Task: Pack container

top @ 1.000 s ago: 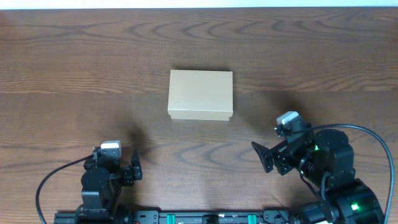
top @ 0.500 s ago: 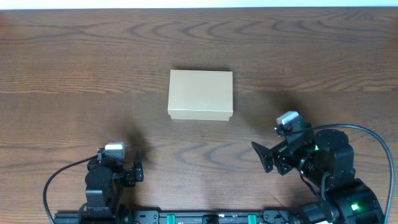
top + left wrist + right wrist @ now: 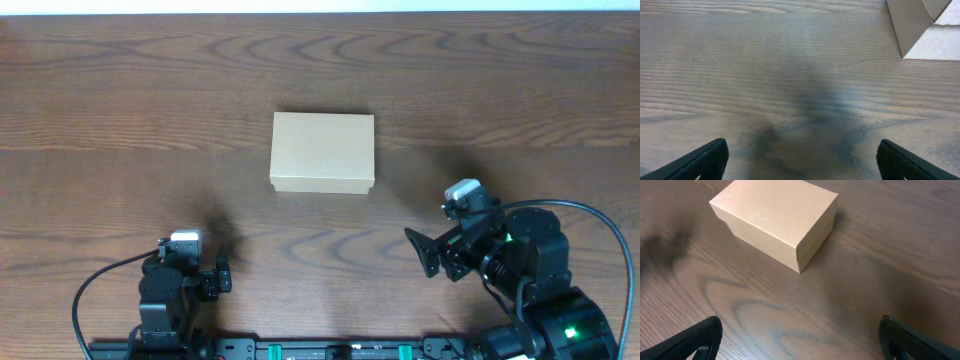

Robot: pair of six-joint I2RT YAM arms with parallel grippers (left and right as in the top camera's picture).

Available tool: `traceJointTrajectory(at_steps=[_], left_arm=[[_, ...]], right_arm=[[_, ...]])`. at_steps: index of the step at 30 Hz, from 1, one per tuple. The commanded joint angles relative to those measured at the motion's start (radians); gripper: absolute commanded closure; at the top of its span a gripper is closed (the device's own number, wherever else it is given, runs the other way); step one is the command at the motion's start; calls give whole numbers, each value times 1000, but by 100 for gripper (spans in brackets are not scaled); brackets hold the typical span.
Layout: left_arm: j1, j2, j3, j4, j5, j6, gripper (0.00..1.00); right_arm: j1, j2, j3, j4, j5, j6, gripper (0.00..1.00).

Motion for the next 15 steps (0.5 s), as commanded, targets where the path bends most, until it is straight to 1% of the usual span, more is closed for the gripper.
traceJointTrajectory(at_steps=[1,5,9,12,15], left_arm=[[3,-6,-15,-9,2,17,5],[3,-6,-15,-9,2,17,5],[3,-6,-15,-9,2,17,5],[3,-6,-15,-8,2,17,5],[3,-6,-15,-9,2,17,5]], right_arm=[[-10,-5,-1,-2,-8,14,1],[-19,-15,-1,-12,-3,14,1],[-53,-68,-32,-1,76,15,1],[-72,-141,-89,30,115,15,1],[-97,-242,-182,87,153,15,1]])
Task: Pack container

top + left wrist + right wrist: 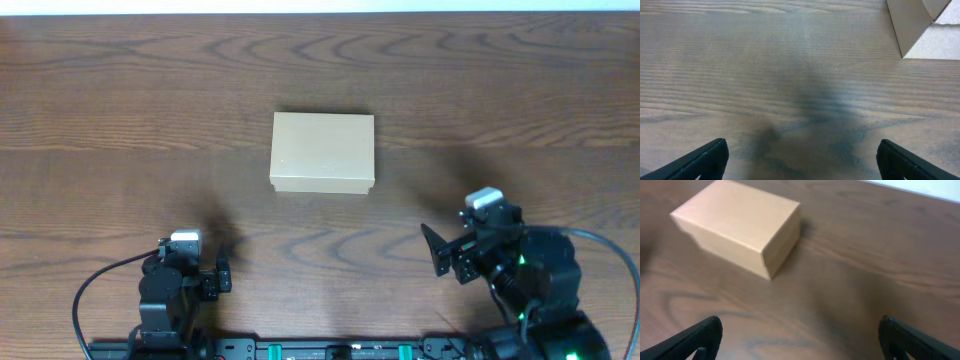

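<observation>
A closed tan cardboard box with its lid on sits in the middle of the wooden table; the right wrist view shows the box at upper left, and the left wrist view catches only a corner of the box. My left gripper rests open near the front edge, left of the box, with nothing between its fingers. My right gripper stands open at the front right, well apart from the box, and is empty.
Black cables loop from both arm bases along the front edge. A mounting rail runs across the bottom. Bare dark wood surrounds the box on every side.
My right arm has drawn back toward the front edge and a little to the right, so the box sits farther off in its wrist view. The left arm has not moved.
</observation>
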Robot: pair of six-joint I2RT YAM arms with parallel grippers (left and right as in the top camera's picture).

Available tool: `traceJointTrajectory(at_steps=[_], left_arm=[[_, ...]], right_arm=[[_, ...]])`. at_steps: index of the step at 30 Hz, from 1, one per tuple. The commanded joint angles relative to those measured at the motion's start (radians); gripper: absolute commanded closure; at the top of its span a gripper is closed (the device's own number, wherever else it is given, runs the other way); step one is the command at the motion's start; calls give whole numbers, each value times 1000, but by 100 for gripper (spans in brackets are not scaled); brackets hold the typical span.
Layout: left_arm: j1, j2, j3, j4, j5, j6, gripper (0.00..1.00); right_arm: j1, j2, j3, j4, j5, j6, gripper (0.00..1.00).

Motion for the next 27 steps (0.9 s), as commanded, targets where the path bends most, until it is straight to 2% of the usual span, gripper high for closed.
traceJointTrajectory(at_steps=[1,6,10,14,27], left_arm=[[3,-6,-15,-10,2,14,5],[3,-6,-15,-10,2,14,5],[3,-6,-15,-9,2,14,5],[3,-6,-15,-10,2,14,5],[3,-6,-15,-10,2,14,5]], right_arm=[[-31,-79,-77,31,60,14,1],[-69,-201,-222,82,76,14,1],[-84,-294,-316,98,153,90,0],[-95,-385,-398,108,172,105,1],[-95,-420,-406,108,247,103,1]])
